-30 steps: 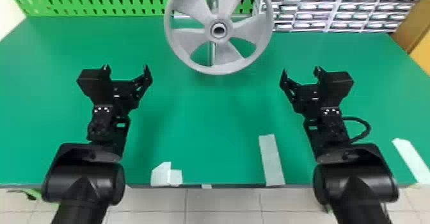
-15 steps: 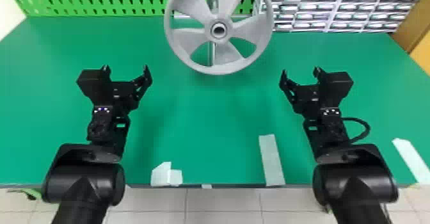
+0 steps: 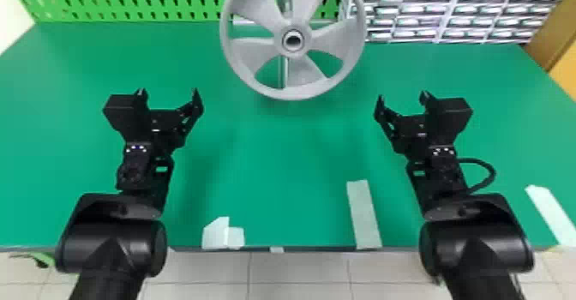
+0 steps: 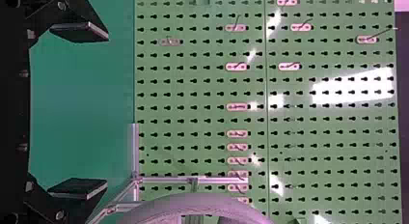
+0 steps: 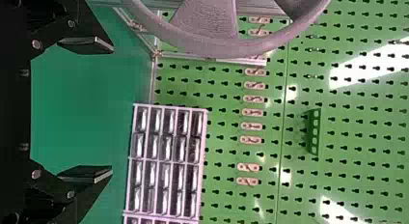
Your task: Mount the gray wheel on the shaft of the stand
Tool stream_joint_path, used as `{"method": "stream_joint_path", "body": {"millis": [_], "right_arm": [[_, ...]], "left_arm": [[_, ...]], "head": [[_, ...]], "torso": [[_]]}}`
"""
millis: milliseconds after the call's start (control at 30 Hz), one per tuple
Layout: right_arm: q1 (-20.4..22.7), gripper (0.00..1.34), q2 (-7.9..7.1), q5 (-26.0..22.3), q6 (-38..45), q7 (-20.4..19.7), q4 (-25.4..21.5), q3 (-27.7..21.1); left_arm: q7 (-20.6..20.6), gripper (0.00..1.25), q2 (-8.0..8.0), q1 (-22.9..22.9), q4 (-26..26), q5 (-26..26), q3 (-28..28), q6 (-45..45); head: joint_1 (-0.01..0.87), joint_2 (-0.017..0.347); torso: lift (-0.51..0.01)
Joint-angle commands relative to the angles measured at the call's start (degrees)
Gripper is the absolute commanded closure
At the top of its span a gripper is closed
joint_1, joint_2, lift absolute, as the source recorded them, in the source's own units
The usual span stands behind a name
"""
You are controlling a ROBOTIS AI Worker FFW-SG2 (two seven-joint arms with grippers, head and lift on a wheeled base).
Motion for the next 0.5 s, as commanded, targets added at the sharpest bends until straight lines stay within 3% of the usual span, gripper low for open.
{"method": "stream_joint_path", "body": {"millis": [0, 467], "right_arm": [[0.0, 0.38, 0.00, 0.0, 0.0, 0.0, 0.0, 0.0], [0.0, 0.38, 0.17, 0.0, 0.0, 0.0, 0.0, -0.2]], "left_arm": [[0.0, 0.21, -0.02, 0.0, 0.0, 0.0, -0.1, 0.0], [0.0, 0.21, -0.02, -0.1, 0.0, 0.0, -0.1, 0.0]], "head": [[0.865, 0.052], [0.865, 0.052]], "torso": [[-0.101], [-0.101]]}}
